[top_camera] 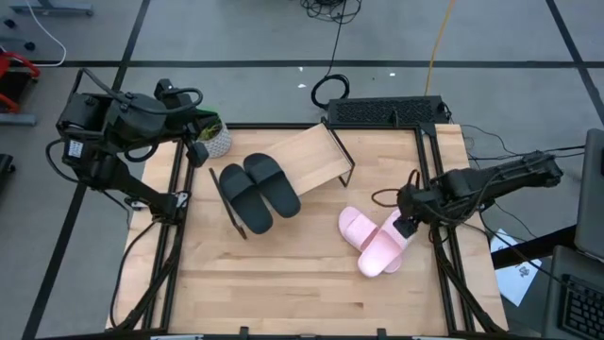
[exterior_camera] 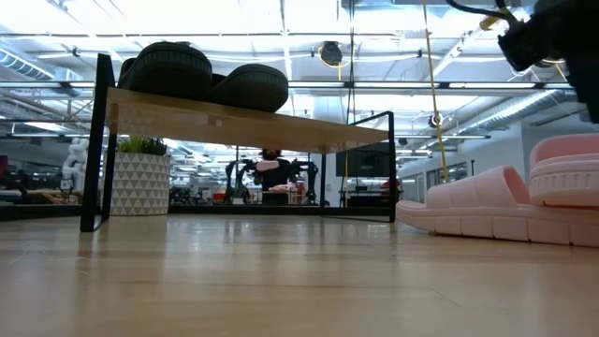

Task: Pick and place slides into the shelf
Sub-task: Put the top pink slide on the shelf

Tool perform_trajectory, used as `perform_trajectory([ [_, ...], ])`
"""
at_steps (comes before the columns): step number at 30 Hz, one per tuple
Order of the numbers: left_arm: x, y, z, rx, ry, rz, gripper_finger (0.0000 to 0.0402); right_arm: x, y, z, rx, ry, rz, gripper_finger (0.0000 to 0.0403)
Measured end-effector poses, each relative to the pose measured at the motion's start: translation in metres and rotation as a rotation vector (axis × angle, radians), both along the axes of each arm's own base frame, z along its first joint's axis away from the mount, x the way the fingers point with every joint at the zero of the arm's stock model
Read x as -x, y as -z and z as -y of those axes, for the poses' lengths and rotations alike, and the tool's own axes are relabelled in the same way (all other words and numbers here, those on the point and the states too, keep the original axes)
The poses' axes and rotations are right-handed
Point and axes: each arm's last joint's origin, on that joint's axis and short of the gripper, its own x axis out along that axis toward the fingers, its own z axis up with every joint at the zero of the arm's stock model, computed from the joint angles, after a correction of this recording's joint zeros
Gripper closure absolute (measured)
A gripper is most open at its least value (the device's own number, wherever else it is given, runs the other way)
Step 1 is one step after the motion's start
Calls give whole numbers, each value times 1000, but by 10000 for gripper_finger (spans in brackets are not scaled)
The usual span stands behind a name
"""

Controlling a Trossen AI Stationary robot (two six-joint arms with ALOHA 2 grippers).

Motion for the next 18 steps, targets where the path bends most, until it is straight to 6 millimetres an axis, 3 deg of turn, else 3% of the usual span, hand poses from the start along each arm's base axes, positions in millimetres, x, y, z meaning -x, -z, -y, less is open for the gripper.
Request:
perform_trajectory([
  [3, 0, 0, 0, 0, 0, 0, 376, -3, 5, 5, 16, -22, -7, 135],
  [10, 0, 0, 0, 9, -6, 7, 376, -4, 37, 14, -23, -129, -75, 135],
  [18, 0, 0, 0, 13, -9, 10, 376, -6, 35, 19, -5, -205, 80, 135],
])
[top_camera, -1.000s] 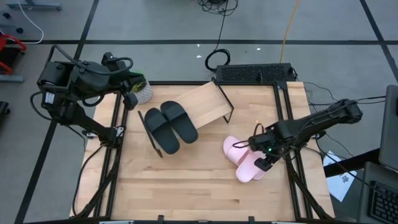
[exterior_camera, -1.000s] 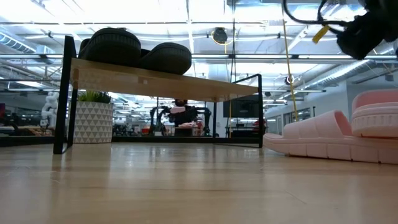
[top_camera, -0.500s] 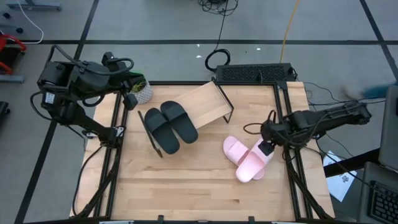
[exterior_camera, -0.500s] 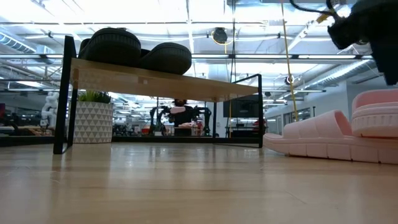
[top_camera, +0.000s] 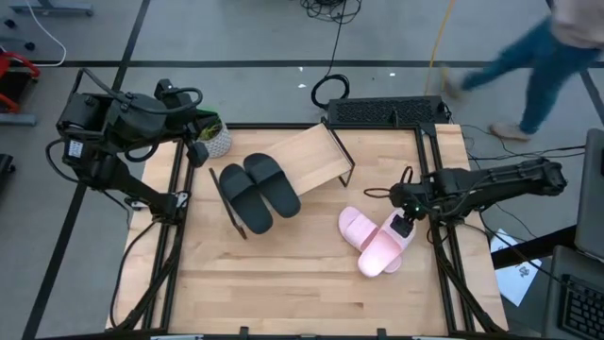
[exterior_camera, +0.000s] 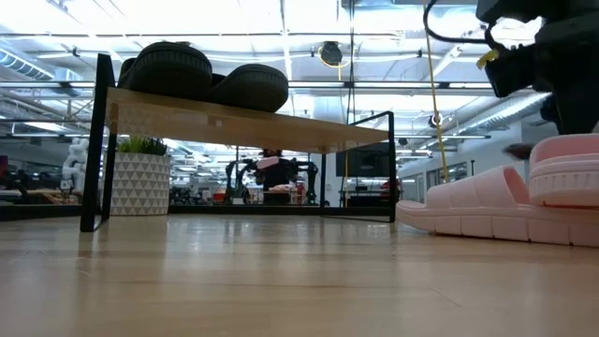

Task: Pick and place slides into the shelf
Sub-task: Put the top pink slide on the shelf

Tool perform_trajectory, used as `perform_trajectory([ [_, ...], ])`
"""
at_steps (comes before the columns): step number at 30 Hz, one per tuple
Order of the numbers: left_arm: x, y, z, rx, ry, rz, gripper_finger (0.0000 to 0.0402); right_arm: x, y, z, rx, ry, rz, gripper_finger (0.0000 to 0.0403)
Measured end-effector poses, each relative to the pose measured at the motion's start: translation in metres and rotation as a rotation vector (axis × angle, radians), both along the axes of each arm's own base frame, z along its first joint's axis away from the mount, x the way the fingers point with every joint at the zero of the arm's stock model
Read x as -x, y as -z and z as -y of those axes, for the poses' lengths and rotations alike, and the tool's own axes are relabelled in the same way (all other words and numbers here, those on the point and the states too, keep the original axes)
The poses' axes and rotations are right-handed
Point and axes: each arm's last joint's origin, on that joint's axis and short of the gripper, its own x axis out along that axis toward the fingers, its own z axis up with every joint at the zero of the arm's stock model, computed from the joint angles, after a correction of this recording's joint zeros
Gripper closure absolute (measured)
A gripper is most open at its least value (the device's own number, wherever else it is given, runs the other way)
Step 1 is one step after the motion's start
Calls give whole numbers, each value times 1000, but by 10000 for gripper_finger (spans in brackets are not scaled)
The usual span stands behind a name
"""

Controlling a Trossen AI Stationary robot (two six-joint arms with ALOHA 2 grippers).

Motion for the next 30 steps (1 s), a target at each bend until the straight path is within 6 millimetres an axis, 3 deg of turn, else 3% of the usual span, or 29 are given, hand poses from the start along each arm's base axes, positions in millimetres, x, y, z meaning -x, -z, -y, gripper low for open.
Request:
perform_trajectory([
  [8, 0, 0, 0, 1, -1, 1, 376, 12, -1, 8, 9, -12, 10, 135],
  [16, 0, 0, 0, 23, -17, 18, 376, 26, 22, 8, -173, -12, 18, 135],
  [30, 0, 0, 0, 60, -43, 48, 376, 20, 62, 10, -336, -16, 234, 135],
])
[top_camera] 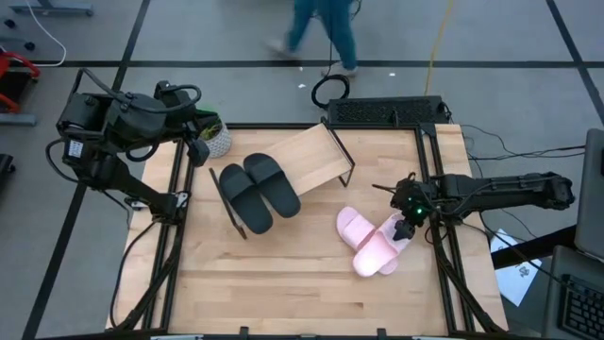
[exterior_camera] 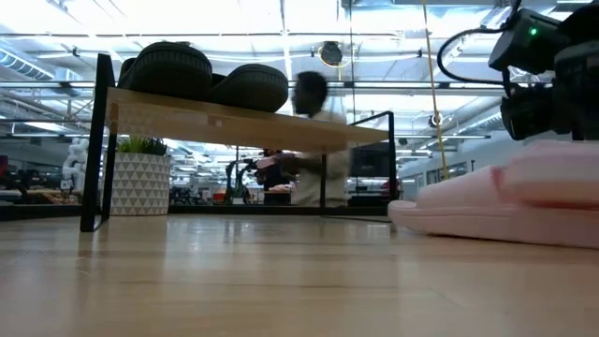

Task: Pick and place slides into the shelf
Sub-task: Put the top pink slide on the shelf

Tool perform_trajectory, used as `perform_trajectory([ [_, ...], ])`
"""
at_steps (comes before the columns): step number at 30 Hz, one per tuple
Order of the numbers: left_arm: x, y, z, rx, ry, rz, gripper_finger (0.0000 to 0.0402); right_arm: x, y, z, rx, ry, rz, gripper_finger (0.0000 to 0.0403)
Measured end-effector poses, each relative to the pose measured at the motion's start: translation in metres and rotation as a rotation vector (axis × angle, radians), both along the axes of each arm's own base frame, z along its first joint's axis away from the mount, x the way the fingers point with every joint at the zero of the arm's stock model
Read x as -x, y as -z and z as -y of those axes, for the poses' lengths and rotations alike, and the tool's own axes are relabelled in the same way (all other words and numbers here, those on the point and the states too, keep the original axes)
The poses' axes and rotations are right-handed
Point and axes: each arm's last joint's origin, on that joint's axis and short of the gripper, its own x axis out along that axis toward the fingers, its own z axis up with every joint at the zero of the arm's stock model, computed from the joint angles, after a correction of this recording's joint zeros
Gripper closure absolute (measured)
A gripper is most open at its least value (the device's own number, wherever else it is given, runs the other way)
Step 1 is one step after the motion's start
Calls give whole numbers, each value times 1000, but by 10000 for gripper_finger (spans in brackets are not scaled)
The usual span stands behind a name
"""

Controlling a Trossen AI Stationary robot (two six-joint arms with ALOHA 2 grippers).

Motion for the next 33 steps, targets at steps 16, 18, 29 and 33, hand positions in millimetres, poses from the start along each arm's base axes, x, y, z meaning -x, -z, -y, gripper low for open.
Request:
perform_trajectory([
  [16, 0, 0, 0, 16, -11, 13, 376, -2, 1, 0, -54, -18, 52, 135],
  [18, 0, 0, 0, 16, -11, 13, 376, -2, 1, 0, -54, -18, 51, 136],
  [29, 0, 0, 0, 16, -11, 13, 376, -1, 1, -1, -76, -2, 28, 323],
  [33, 0, 0, 0, 15, -11, 12, 376, -1, 0, -2, -131, -21, 29, 389],
])
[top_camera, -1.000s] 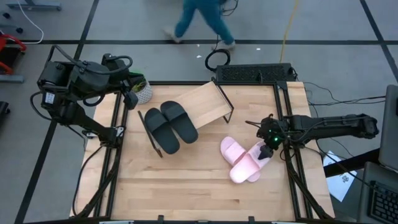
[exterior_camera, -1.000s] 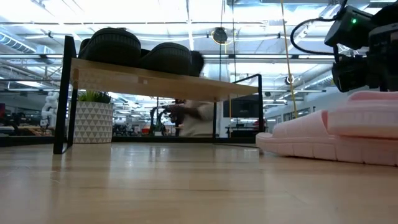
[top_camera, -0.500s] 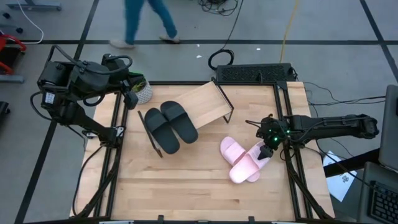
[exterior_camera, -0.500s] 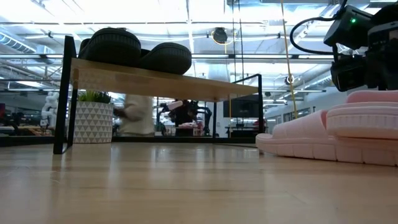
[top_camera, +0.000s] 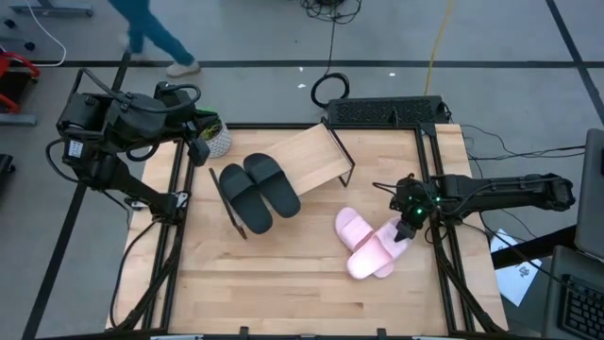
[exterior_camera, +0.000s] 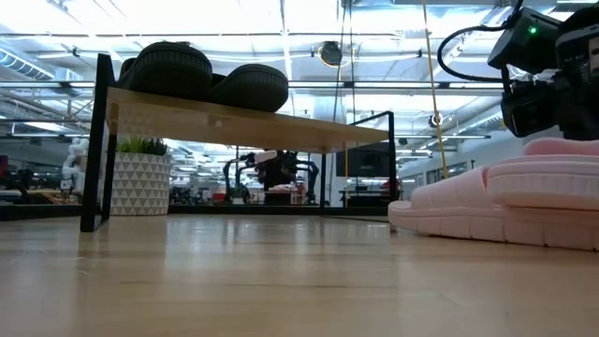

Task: Pick and place slides into the shelf
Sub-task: Put the top pink slide on the shelf

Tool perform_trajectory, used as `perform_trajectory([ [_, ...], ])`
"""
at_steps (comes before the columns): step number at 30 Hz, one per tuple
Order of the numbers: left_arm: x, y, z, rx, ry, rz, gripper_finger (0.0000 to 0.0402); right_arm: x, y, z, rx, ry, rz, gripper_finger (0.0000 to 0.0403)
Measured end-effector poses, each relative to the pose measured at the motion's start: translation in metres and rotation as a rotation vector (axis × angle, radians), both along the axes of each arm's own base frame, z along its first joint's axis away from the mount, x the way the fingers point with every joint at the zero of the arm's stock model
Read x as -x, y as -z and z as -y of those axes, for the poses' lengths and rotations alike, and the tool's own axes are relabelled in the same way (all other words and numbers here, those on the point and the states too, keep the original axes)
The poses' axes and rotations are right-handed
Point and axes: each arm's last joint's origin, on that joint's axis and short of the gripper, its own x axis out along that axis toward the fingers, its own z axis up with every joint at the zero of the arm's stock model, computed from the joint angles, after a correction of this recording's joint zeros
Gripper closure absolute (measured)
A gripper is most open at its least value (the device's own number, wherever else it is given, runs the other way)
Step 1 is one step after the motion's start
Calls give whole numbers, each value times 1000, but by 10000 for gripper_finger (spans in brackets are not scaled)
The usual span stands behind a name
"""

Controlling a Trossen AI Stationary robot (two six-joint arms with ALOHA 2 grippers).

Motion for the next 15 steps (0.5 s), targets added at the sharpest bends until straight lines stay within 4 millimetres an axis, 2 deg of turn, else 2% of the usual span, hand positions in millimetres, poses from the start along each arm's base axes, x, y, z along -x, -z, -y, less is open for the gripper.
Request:
perform_trajectory([
  [9, 0, 0, 0, 0, 0, 0, 376, -1, -7, -2, -94, 17, 43, 399],
  [15, 0, 0, 0, 0, 1, 0, 376, 4, -20, -5, -258, 29, 74, 401],
])
